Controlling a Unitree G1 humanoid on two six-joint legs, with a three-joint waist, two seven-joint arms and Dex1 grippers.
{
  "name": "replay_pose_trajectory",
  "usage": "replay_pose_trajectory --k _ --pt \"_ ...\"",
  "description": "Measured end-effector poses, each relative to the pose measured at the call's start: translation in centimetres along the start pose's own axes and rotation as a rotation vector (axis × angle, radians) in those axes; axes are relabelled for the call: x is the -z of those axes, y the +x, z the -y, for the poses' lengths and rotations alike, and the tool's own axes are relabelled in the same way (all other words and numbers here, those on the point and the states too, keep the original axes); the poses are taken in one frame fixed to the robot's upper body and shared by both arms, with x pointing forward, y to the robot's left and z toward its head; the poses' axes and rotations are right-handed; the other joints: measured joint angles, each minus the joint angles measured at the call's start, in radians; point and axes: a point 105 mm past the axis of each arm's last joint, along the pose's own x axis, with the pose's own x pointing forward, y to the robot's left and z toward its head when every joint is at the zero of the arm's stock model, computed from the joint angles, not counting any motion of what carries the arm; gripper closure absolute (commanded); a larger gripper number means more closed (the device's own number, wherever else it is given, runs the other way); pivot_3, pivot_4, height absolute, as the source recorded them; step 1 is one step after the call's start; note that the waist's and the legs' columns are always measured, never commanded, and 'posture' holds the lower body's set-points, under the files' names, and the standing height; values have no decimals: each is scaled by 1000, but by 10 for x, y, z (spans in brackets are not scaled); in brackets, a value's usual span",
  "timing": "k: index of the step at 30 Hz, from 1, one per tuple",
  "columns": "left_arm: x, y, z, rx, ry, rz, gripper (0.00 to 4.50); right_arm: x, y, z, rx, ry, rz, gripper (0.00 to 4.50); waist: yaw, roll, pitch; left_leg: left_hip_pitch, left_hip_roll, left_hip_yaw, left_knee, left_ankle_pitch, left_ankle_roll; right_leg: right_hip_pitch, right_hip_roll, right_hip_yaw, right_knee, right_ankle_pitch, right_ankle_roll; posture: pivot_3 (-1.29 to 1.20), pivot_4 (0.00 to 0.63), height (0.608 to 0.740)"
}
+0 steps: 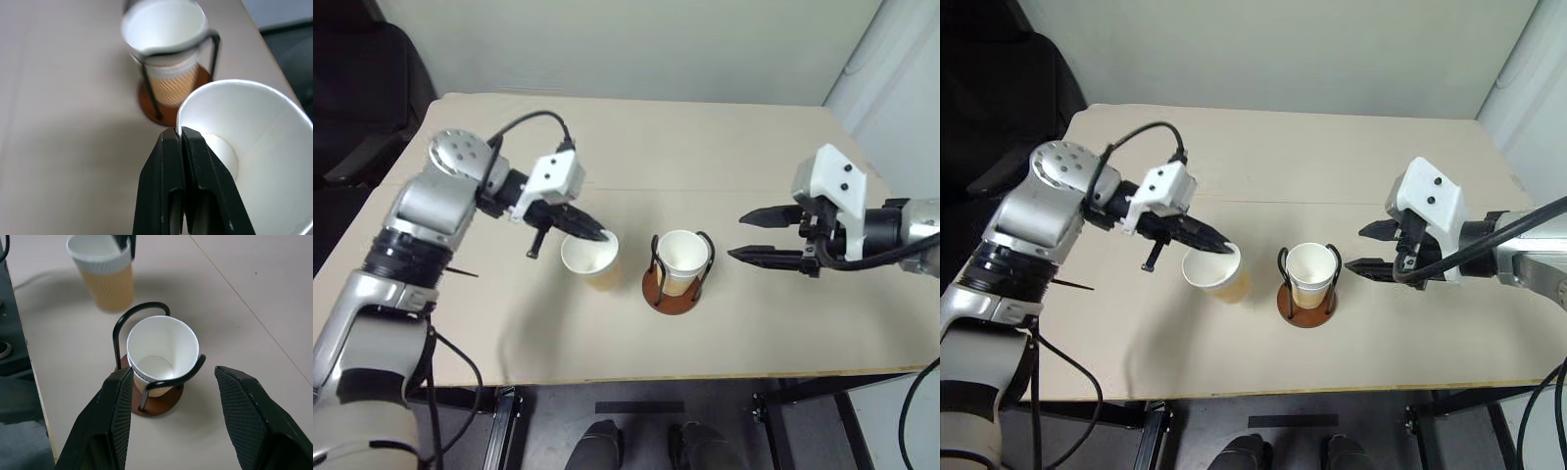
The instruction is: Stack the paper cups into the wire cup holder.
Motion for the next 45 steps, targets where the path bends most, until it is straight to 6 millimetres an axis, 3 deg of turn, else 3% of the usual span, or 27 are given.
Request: replay_pose_trajectory --k 3,7,10,16,21,30,45 --pt "-18 -10 -19 -56 -2 57 4465 1 0 0 0 2 -1 1857 0 0 0 0 0 0 0 0 0 0 0 0 0 0 0 0 150 740" --pt "-24 -14 -31 -94 -10 101 4465 4 -1 0 1 10 -13 1857 -1 0 0 0 0 0 -1 0 0 0 0 0 -1 0 0 0 150 740" --pt "-30 -10 -37 -94 -26 149 4465 7 -1 -1 -7 22 -21 1857 2 0 0 -1 0 0 0 -1 1 0 0 0 -1 0 0 0 150 740" --pt "-73 0 -45 -47 40 285 4465 7 -1 -3 -19 23 -22 1857 6 0 0 -1 -1 0 0 -1 2 0 -1 0 -1 0 1 0 150 740" --pt "-94 10 -45 5 68 347 4465 6 -4 -3 -19 6 -36 1857 6 2 2 -1 -2 1 0 -1 2 -1 -2 1 -1 -1 1 0 150 740" --pt "-99 33 -36 109 69 337 4465 16 -5 -6 -22 18 -71 1857 9 5 3 -2 -3 3 0 -2 3 -1 -1 1 -1 -1 3 0 150 740" --pt "-89 53 -22 199 102 242 4465 -1 -47 21 156 -33 -88 1857 20 7 4 -1 -4 5 2 -3 6 -1 -4 4 0 -3 6 0 150 740"
